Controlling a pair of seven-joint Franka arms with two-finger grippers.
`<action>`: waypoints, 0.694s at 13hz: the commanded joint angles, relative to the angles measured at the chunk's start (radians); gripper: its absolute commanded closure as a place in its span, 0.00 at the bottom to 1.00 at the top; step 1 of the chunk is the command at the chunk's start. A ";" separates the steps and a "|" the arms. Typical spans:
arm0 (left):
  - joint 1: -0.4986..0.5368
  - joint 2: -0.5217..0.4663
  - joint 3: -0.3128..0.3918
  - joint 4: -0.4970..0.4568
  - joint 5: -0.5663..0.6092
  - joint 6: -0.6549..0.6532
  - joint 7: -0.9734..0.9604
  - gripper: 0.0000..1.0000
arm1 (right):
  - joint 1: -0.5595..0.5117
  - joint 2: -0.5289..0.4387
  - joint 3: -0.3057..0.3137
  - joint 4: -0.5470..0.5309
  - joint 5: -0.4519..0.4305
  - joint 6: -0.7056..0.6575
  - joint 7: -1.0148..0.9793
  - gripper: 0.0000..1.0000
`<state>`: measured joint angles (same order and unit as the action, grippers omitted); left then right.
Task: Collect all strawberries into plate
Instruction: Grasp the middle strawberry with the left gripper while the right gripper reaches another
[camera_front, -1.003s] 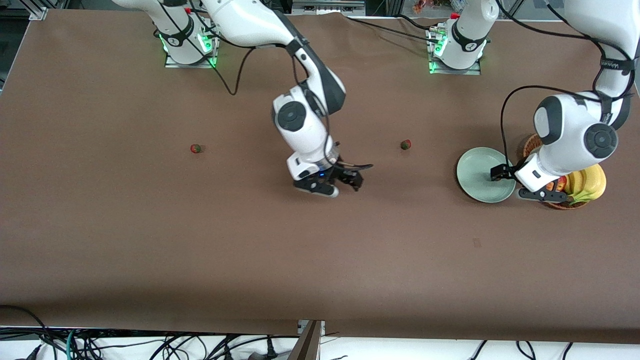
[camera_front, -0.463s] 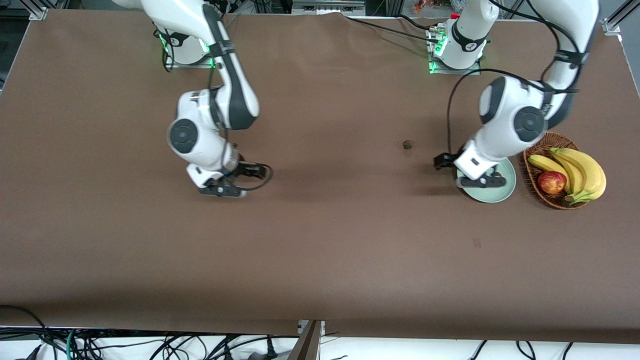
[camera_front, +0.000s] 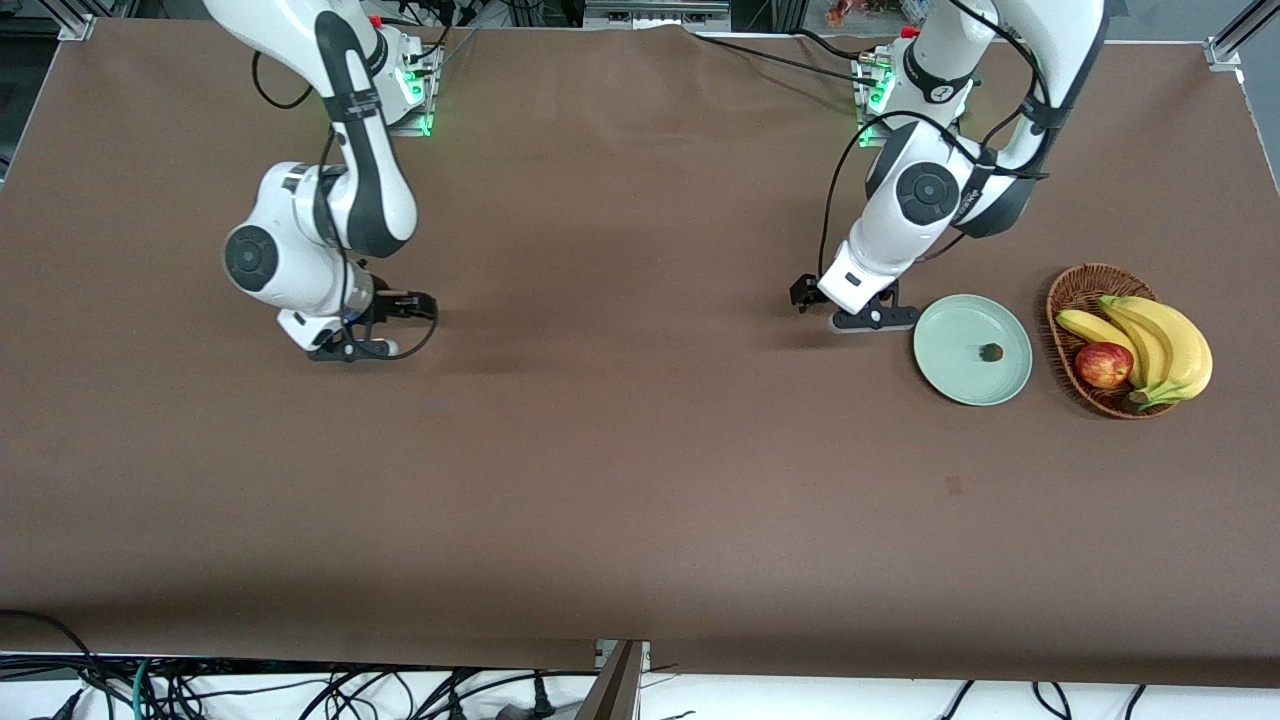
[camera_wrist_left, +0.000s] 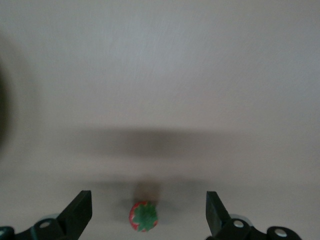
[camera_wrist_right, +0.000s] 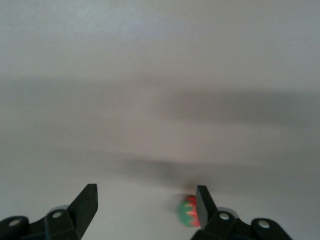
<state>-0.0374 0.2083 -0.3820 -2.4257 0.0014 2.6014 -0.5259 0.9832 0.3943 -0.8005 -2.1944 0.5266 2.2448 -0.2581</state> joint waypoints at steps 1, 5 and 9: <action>0.005 -0.026 -0.003 -0.110 0.019 0.095 -0.019 0.00 | 0.017 -0.034 -0.023 0.001 -0.031 -0.028 -0.041 0.12; -0.018 0.038 -0.003 -0.110 0.017 0.108 -0.028 0.00 | 0.018 -0.003 -0.034 -0.051 -0.033 -0.031 -0.115 0.12; -0.035 0.068 -0.002 -0.107 0.019 0.125 -0.042 0.00 | 0.019 0.026 -0.029 -0.087 -0.033 -0.016 -0.113 0.12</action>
<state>-0.0663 0.2698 -0.3843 -2.5376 0.0014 2.7119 -0.5437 0.9845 0.4229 -0.8167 -2.2539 0.5023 2.2153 -0.3590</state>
